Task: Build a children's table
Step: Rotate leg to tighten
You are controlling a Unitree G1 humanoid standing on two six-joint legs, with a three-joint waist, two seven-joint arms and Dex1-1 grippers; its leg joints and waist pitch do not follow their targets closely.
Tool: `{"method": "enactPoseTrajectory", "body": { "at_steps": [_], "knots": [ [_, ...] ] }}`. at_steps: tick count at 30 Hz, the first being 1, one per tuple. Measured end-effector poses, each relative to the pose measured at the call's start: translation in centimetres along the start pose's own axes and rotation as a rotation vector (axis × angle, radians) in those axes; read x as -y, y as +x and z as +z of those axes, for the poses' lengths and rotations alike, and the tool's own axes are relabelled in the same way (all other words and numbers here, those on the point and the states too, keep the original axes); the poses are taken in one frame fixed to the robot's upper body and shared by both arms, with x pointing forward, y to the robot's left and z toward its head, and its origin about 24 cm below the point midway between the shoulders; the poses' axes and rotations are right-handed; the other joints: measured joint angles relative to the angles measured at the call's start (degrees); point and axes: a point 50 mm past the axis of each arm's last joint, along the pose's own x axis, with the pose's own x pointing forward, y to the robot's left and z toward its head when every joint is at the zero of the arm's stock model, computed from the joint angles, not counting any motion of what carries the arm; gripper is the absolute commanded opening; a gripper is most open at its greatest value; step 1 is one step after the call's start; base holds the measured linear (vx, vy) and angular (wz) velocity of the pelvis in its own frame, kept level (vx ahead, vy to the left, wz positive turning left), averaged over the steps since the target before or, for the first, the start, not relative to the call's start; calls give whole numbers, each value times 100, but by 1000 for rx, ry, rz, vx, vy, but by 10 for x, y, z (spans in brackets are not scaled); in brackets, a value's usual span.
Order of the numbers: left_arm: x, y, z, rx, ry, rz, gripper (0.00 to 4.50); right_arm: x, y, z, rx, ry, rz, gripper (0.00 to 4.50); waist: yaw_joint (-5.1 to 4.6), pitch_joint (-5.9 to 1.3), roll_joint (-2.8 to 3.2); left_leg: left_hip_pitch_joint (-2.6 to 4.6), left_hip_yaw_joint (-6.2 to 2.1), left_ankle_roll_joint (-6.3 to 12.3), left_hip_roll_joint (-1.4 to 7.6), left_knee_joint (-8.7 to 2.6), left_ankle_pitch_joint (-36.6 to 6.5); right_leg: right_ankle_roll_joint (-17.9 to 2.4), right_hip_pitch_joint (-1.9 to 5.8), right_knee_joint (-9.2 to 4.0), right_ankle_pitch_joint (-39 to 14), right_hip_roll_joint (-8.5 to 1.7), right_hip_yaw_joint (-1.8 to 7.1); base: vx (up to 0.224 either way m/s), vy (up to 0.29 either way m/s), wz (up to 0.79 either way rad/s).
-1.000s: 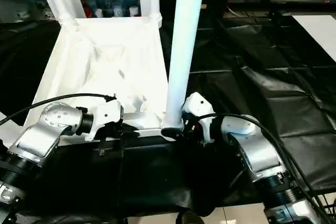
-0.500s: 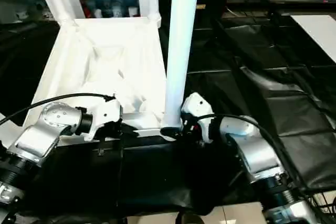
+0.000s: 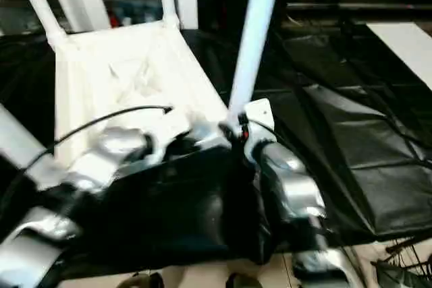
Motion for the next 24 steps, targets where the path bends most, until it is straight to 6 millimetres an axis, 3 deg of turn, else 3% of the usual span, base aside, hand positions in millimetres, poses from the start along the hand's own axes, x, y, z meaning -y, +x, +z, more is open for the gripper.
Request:
{"method": "enactPoseTrajectory", "body": {
  "at_steps": [5,8,17,24],
  "knots": [
    [1,3,3,-10,19,9,0,-2,4,0,2,-24,-39,260,-7,-13,-11,-1,0,1,-5,1,0,-1,17,-32,2,-3,2,0,0,0],
    [0,2,3,-9,40,1,0,-2,2,0,11,-24,-33,330,-5,-15,-11,-1,0,1,-6,-8,0,0,14,-32,2,-4,1,0,0,0],
    [-3,-6,0,-8,79,-4,0,-2,-5,2,13,-87,53,398,-7,-10,-3,-5,0,0,-6,-63,1,5,-14,-30,16,-2,-10,0,0,0],
    [-7,-21,-8,-5,125,-36,0,22,-28,14,-24,-298,239,411,-20,-5,5,-12,0,0,0,-63,1,-8,-22,-29,34,3,-11,0,0,0]
  ]
}}
